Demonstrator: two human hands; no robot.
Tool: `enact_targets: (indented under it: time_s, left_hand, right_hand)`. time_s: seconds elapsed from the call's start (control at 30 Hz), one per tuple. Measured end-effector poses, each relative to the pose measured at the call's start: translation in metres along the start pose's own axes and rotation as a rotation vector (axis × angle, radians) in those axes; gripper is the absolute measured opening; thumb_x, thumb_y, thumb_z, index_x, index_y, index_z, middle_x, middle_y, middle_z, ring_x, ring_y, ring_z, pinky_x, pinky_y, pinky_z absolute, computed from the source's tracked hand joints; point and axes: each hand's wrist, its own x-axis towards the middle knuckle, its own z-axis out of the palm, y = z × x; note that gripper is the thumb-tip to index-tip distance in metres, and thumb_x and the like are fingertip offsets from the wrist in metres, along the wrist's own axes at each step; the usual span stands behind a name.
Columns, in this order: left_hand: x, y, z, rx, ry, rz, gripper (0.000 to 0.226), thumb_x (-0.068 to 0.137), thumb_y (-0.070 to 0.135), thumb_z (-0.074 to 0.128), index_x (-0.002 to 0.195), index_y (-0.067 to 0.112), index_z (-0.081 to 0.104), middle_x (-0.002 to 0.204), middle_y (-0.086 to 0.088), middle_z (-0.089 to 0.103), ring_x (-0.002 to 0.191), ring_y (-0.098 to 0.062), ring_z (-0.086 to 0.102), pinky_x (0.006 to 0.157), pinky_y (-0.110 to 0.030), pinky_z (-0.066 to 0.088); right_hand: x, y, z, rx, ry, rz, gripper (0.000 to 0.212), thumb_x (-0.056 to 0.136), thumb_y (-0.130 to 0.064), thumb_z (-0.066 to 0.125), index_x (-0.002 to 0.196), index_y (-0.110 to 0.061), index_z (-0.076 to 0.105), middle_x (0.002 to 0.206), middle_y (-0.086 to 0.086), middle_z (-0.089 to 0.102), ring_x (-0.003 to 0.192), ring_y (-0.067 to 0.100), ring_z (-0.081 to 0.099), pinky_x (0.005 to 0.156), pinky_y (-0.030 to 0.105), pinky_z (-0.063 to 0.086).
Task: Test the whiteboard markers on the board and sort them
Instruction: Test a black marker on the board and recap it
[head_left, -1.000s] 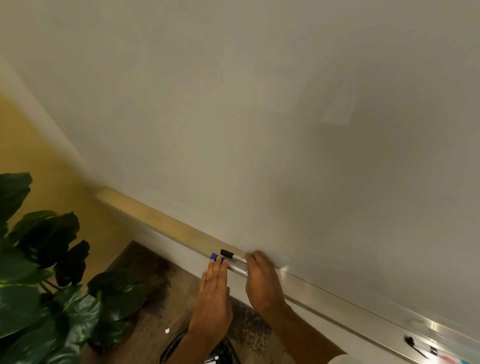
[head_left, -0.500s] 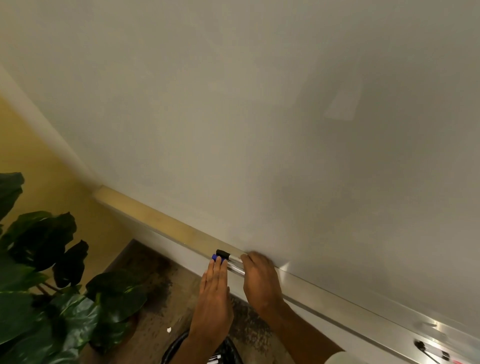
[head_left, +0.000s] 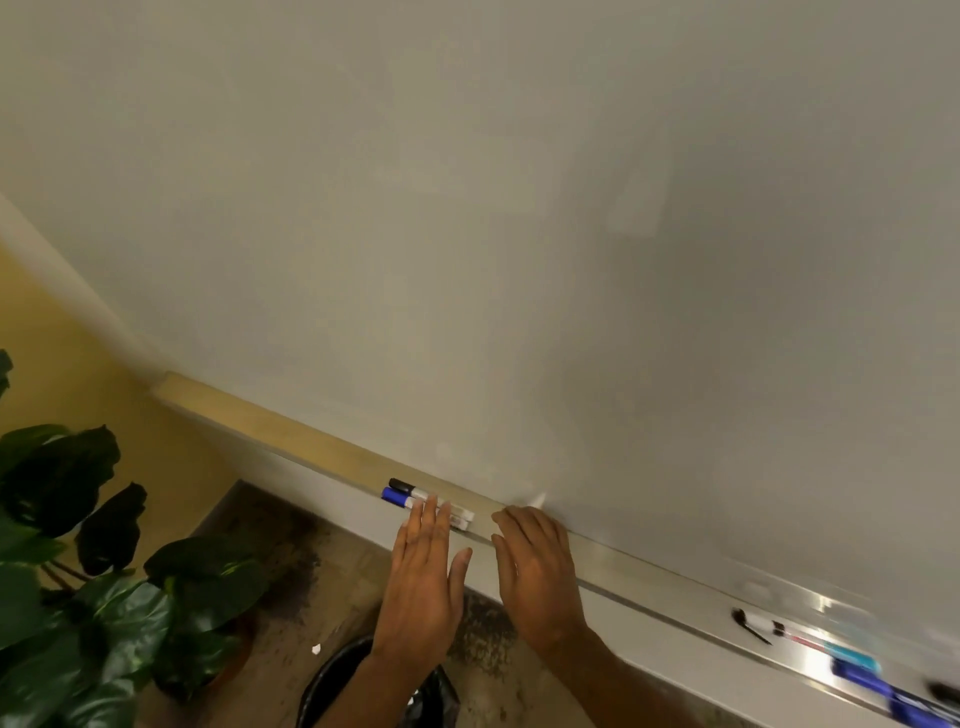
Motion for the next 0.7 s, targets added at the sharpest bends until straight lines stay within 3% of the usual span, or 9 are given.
enact_targets:
  time_s: [0.13,0.27,0.43,0.53,0.6,0.67,0.7]
  left_hand:
    - [-0.014,0.037,0.011,0.007,0.0,0.05,0.081,0.096,0.072,-0.006,0.161,0.025,0.0,0.168,0.007,-0.013,0.153,-0.004,-0.021,0.126,-0.032,-0.008]
    - [-0.03,0.077,0.028,-0.002,-0.026,0.095,0.082,0.094,0.076,-0.007,0.161,0.028,-0.003,0.167,0.009,-0.015,0.154,-0.005,-0.019,0.128,-0.035,-0.004]
    - [-0.049,0.127,0.05,0.045,-0.085,0.17,0.076,0.094,0.071,-0.007,0.159,0.032,-0.01,0.165,0.013,-0.023,0.15,-0.001,-0.028,0.12,-0.023,-0.021]
    - [-0.057,0.153,0.067,0.059,-0.135,0.208,0.072,0.095,0.068,-0.007,0.158,0.035,-0.013,0.162,0.017,-0.028,0.147,0.001,-0.032,0.119,-0.022,-0.022]
    - [-0.059,0.168,0.078,0.063,-0.174,0.236,0.072,0.094,0.066,-0.01,0.158,0.033,-0.014,0.161,0.018,-0.029,0.148,0.0,-0.031,0.124,-0.027,-0.016]
    - [-0.061,0.183,0.087,0.063,-0.203,0.273,0.072,0.093,0.065,-0.012,0.158,0.032,-0.014,0.161,0.018,-0.029,0.149,-0.001,-0.029,0.123,-0.025,-0.016]
    - [-0.061,0.189,0.091,0.066,-0.22,0.287,0.073,0.092,0.065,-0.014,0.157,0.032,-0.016,0.16,0.019,-0.03,0.149,-0.001,-0.03,0.121,-0.023,-0.018]
  right_hand:
    - [-0.029,0.02,-0.045,0.0,0.052,0.057,0.037,0.099,-0.035,0.041,0.117,-0.017,0.068,0.121,-0.001,0.067,0.116,0.018,0.056,0.1,0.039,0.049]
    - [-0.06,0.048,-0.084,-0.016,0.062,0.1,0.038,0.101,-0.035,0.04,0.118,-0.017,0.068,0.122,-0.001,0.066,0.118,0.02,0.056,0.1,0.042,0.048]
    - [-0.098,0.095,-0.127,-0.067,0.072,0.206,0.036,0.1,-0.033,0.038,0.12,-0.019,0.064,0.124,0.002,0.064,0.118,0.023,0.057,0.103,0.042,0.045]
    - [-0.119,0.126,-0.148,-0.13,0.036,0.284,0.04,0.103,-0.039,0.028,0.124,-0.021,0.058,0.125,0.004,0.064,0.117,0.025,0.059,0.101,0.045,0.047]
    - [-0.13,0.15,-0.159,-0.177,0.011,0.325,0.03,0.098,-0.032,0.049,0.124,-0.02,0.059,0.126,0.005,0.064,0.117,0.027,0.06,0.1,0.043,0.046]
    - [-0.139,0.172,-0.167,-0.205,-0.044,0.379,0.044,0.08,-0.016,0.079,0.121,-0.017,0.064,0.124,0.007,0.065,0.115,0.028,0.061,0.099,0.043,0.049]
    - [-0.142,0.182,-0.17,-0.206,-0.072,0.404,0.051,0.073,-0.011,0.085,0.12,-0.016,0.065,0.123,0.007,0.066,0.114,0.027,0.062,0.098,0.043,0.051]
